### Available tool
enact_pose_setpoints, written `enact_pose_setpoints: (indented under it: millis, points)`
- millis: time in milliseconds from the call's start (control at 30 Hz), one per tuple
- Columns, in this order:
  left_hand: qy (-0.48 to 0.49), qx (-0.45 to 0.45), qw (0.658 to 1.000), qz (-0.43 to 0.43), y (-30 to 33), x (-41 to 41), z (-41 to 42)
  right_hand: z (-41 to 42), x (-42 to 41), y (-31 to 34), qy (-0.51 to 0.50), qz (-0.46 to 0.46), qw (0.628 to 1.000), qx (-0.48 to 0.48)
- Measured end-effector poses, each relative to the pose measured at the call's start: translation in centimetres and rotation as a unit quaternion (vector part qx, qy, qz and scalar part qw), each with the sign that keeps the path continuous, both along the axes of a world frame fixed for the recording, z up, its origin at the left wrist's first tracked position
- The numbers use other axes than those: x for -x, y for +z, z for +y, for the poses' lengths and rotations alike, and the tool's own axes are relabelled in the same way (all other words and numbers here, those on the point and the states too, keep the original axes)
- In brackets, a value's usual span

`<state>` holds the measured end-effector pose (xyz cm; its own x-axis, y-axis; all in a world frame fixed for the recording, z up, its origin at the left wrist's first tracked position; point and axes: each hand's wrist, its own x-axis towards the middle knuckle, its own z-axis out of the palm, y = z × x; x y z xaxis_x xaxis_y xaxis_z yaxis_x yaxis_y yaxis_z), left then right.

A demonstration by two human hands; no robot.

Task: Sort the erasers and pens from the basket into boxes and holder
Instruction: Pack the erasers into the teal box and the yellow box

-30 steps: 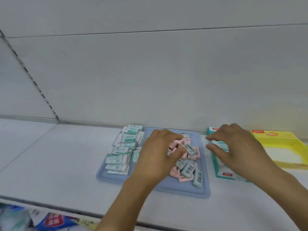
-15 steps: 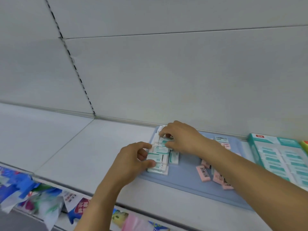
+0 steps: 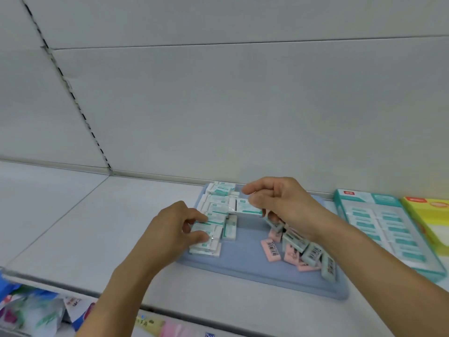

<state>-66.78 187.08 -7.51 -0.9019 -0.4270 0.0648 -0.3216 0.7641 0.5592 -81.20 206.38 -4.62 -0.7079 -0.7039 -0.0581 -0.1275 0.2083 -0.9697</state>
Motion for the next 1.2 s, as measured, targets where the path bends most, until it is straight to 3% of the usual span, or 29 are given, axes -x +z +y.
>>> enact_pose_setpoints:
  millis: [300, 433, 567, 700, 833, 1033, 1200]
  points:
    - [0.027, -0.026, 0.999, -0.025, 1.2, 0.2, 1.4, 8.9, 1.9, 1.3, -0.062, -0.01, 0.997, -0.047]
    - [0.025, -0.146, 0.987, 0.059, 2.0, 0.6, 3.4, 14.4, 3.2, 1.5, -0.123, -0.008, 0.991, -0.042]
    - [-0.027, -0.316, 0.941, 0.117, 3.7, 3.3, 9.6, 19.1, 4.3, 1.1, -0.158, 0.068, 0.978, -0.121]
    - [-0.097, -0.391, 0.91, 0.1, 3.7, 6.4, 15.4, 20.3, 3.7, 0.4, -0.073, 0.194, 0.941, -0.266]
    - [-0.098, -0.432, 0.889, 0.117, 3.2, 8.4, 18.4, 19.6, 3.9, -1.1, -0.029, 0.264, 0.91, -0.319]
    - [-0.074, -0.444, 0.884, 0.124, 2.1, 8.7, 18.1, 19.8, 4.1, -1.2, -0.017, 0.212, 0.927, -0.309]
    - [-0.062, -0.463, 0.876, 0.123, 1.4, 8.6, 18.3, 19.0, 4.6, -0.5, -0.035, 0.169, 0.917, -0.36]
